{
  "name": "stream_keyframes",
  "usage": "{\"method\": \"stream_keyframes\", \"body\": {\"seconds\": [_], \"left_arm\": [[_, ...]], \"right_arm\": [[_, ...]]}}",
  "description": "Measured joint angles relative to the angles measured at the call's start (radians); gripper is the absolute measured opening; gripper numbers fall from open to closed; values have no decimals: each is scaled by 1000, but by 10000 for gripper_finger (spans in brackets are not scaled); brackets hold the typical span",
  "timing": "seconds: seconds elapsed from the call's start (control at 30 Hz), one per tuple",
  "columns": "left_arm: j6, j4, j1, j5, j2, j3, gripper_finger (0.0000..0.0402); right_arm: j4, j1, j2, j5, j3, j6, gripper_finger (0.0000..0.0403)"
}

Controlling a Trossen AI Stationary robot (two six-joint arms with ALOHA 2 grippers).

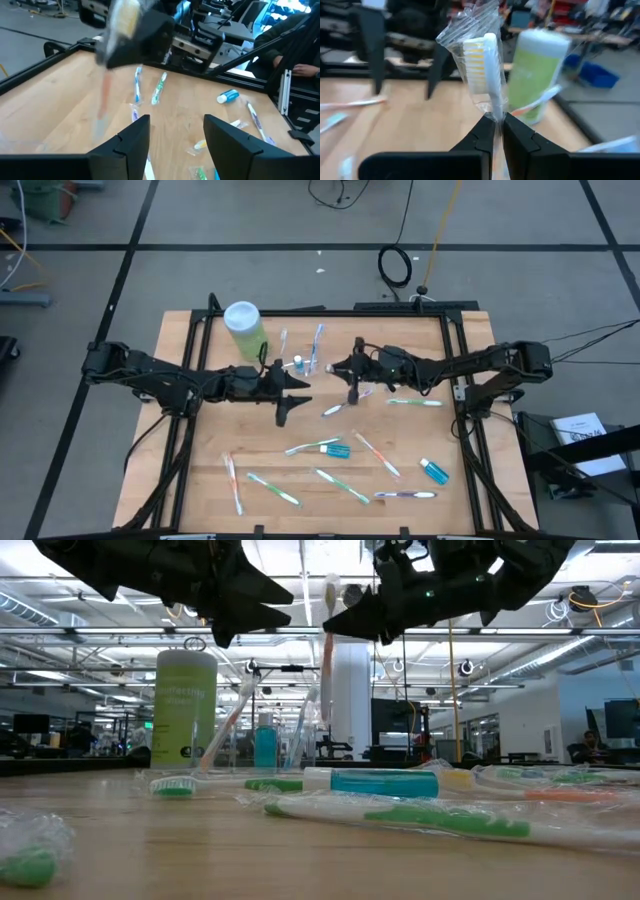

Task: Pick & Place toothbrushing station
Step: Put the orange toothbrush into the transparent organizer

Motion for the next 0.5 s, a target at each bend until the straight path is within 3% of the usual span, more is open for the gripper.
{"method": "stream_keyframes", "body": {"seconds": [0.33,0.5], "left_arm": [[-4,1,0,-18,0,0,169],[-4,1,0,-18,0,0,166]], "right_arm": [[310,-39,118,0,2,-90,18],[419,-91,181,0,2,-34,18]]}}
